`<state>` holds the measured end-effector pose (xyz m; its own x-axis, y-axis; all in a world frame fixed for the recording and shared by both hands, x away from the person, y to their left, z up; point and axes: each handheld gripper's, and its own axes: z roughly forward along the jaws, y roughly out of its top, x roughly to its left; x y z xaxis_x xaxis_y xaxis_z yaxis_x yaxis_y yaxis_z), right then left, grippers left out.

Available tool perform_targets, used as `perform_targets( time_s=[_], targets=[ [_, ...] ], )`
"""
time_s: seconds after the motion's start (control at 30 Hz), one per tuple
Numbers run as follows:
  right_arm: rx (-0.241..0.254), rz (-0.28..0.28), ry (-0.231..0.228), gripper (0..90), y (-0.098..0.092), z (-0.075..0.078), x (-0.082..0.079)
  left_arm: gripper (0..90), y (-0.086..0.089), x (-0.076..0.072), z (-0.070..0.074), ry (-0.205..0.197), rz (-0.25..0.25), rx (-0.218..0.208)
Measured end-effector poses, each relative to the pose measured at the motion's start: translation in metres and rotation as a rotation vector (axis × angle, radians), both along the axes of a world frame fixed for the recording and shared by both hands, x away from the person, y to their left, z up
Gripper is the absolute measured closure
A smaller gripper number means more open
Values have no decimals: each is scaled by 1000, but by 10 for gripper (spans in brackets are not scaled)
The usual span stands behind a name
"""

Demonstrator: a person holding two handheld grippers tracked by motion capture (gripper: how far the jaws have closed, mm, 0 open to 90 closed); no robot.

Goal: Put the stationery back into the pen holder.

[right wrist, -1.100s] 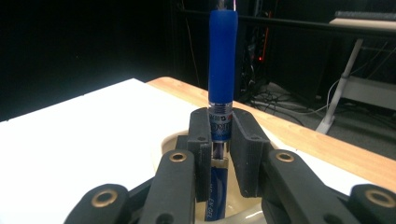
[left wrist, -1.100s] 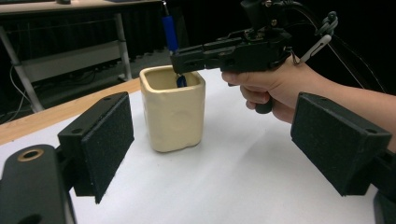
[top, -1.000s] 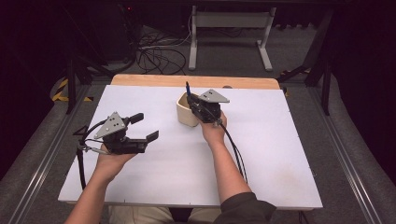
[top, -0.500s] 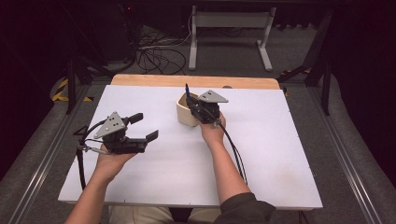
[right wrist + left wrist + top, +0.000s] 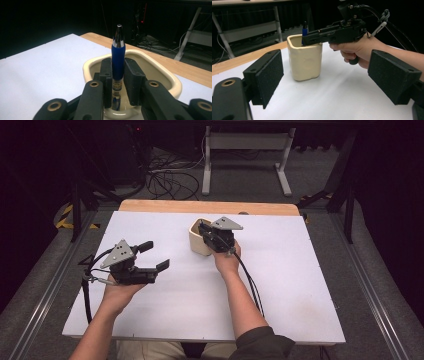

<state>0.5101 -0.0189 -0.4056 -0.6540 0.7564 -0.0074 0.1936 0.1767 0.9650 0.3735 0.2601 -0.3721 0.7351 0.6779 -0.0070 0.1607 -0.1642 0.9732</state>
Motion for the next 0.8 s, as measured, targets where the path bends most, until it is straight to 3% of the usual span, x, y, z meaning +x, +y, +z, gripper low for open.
perform_targets(
  time_s=[0.37,0.8],
  targets=[
    [5,-3,-2,742,-1,2,1,142,0,0,0,4,-7,-15],
    [30,2,-13,591,-4,6,-1,142,0,0,0,6,-6,-15]
  ],
)
